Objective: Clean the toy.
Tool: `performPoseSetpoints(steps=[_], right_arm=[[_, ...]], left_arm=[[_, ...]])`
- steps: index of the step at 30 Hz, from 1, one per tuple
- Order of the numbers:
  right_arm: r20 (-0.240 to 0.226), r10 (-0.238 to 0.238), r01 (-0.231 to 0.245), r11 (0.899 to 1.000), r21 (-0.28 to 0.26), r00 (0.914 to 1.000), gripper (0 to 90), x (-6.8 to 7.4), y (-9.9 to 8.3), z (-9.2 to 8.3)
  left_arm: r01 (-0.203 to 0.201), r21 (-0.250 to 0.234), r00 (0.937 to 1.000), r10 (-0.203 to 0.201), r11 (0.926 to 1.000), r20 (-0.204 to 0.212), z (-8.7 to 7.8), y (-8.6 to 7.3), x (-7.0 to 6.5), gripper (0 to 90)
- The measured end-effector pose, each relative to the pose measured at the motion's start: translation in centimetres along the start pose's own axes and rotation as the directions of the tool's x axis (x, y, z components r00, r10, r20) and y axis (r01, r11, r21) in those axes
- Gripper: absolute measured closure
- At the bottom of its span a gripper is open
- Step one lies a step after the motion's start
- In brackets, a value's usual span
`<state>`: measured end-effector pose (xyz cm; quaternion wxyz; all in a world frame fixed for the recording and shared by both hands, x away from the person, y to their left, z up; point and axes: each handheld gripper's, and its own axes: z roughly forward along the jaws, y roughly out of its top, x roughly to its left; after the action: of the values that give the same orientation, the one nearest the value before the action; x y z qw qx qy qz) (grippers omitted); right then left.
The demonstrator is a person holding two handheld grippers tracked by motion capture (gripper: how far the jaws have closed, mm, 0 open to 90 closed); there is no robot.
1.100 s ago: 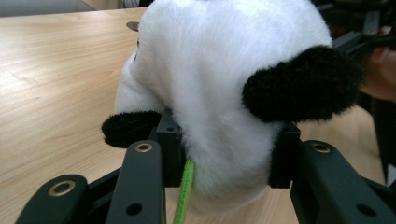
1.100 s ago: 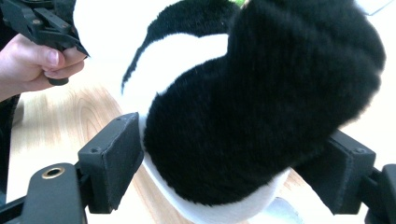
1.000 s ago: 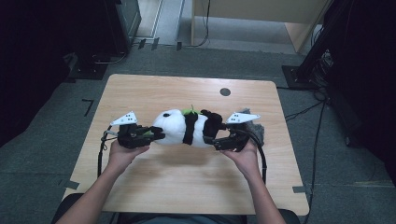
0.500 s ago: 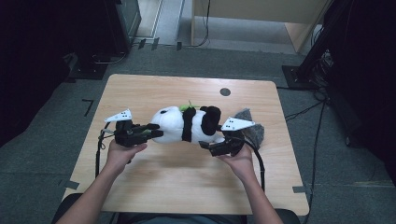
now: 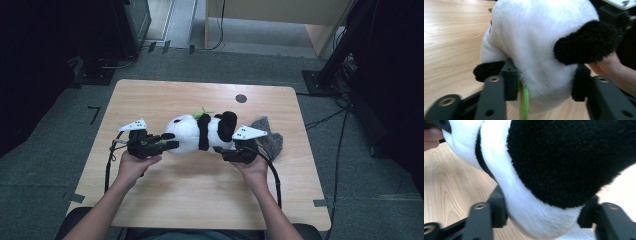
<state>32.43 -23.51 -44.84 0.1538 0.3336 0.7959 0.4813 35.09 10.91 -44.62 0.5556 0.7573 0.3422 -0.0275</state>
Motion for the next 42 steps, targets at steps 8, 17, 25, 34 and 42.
performPoseSetpoints(steps=[8,17,25,34,42], right_arm=[[-0.003,0.100,-0.100,0.992,0.076,0.9950,53.4,-0.9,1.6,-1.2],[-0.025,0.208,-0.206,0.977,0.064,0.9779,52.8,-2.3,1.6,-4.2],[-0.086,0.219,-0.209,0.971,0.114,0.9718,50.7,-0.9,2.0,-4.2],[-0.129,0.253,-0.236,0.963,0.132,0.9587,47.6,0.1,1.8,-2.9],[-0.140,0.278,-0.266,0.959,0.101,0.9503,29.8,-0.9,1.4,-2.4]], left_arm=[[-0.166,-0.048,0.9829,0.161,0.9850,-0.090,-0.2,0.0,-0.4,18.1],[-0.256,0.036,0.9643,0.258,0.9661,-0.062,0.0,-0.8,-0.7,18.3],[-0.333,0.076,0.9384,0.339,0.9397,-0.069,1.7,-1.6,-1.9,13.1],[-0.322,0.047,0.9399,0.325,0.9455,-0.103,1.2,-1.3,-2.2,33.5],[-0.255,0.032,0.9617,0.257,0.9664,-0.096,0.7,-0.9,-2.2,55.3]])
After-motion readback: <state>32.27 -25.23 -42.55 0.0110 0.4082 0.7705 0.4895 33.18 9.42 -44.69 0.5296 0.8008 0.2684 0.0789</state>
